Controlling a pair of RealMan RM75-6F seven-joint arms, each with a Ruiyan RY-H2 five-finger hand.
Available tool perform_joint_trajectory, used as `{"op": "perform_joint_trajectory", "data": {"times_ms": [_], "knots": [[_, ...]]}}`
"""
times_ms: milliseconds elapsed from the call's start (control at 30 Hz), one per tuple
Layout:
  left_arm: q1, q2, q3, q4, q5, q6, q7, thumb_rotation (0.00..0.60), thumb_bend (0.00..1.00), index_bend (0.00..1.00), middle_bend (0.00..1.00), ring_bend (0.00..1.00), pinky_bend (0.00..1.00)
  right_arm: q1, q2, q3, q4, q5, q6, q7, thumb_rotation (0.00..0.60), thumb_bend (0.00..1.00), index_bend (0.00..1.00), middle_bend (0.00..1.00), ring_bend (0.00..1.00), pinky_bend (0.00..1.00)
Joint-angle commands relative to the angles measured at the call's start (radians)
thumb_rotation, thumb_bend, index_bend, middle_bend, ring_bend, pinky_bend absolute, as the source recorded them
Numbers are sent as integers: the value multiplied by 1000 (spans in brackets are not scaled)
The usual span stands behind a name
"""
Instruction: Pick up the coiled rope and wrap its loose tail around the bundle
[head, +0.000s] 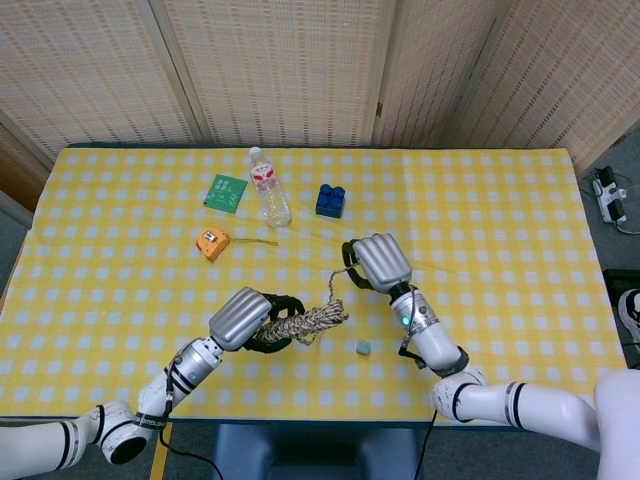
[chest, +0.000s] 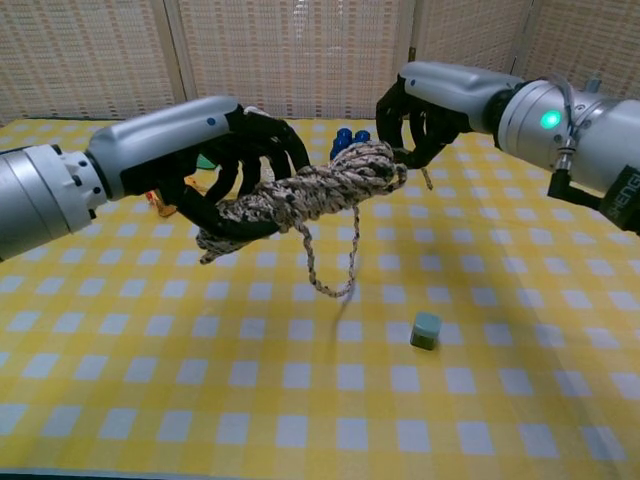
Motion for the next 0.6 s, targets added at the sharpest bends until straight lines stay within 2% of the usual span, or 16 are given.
{"op": "perform_joint_trajectory", "data": {"times_ms": [33,233,467,600], "knots": [[-36,-36,-22,-11,-50,-50,85,600,766,651,638,626,746,27,-17,36,-39,24,36,-18,600,630,773,569,589,519],[-72,-103,-72,-18,-238,-111,274,600,766,651,639,627,746,51,-13,103,-163,62,102,-17,600,637,773,568,594,520],[-97,-177,-130,-10,-492,-83,460,600,767,651,645,631,747,30,47,108,-312,53,165,-18,600,639,773,568,596,520],[-97,-196,-157,-1,-600,-48,498,600,768,652,645,632,747,-2,91,100,-387,22,194,17,600,644,773,570,597,520]]}}
